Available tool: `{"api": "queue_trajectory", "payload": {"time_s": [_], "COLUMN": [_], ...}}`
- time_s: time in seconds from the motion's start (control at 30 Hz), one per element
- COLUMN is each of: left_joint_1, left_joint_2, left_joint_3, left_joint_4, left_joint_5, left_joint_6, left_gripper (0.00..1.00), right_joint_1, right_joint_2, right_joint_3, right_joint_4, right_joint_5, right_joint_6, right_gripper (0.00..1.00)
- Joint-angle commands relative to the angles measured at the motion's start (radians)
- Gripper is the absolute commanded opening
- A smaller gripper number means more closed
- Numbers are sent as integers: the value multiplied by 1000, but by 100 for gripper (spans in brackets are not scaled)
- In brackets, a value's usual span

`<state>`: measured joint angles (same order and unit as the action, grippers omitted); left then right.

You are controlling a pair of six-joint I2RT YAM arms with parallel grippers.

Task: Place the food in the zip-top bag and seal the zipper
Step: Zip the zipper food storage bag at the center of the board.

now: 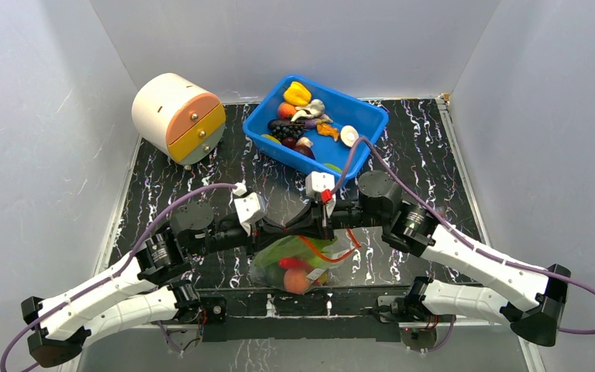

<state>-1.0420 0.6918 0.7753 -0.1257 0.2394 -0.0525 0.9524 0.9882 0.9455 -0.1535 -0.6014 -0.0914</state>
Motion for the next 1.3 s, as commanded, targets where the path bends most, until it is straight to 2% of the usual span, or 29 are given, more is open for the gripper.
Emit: {"api": "queue_trajectory", "payload": {"time_s": [0.0, 0.4, 0.73, 0.87, 1.1, 1.27], "left_joint_1": [-2, -2, -3, -1, -1, -2], "left_joint_2": [-30, -73, -45, -17, 37, 73], "left_joint_3": [50, 50, 48, 47, 76, 107], "left_joint_4": [38, 36, 42, 36, 5, -68], "left_joint_5": [12, 12, -8, 9, 40, 56], "left_joint_6": [7, -1, 3, 22, 52, 96], "left_gripper": [0, 0, 0, 19, 26, 34], "right_joint_1": [4, 5, 5, 5, 4, 5], "right_joint_2": [-20, -48, -44, -19, -20, -32], "right_joint_3": [-4, 52, 67, 78, 77, 62], "right_joint_4": [-59, -229, -206, -177, -143, -139], "right_joint_5": [106, 123, 103, 50, 7, 18], "right_joint_6": [-63, -95, -103, -102, -105, -105], "right_gripper": [0, 0, 0, 0, 0, 0]}}
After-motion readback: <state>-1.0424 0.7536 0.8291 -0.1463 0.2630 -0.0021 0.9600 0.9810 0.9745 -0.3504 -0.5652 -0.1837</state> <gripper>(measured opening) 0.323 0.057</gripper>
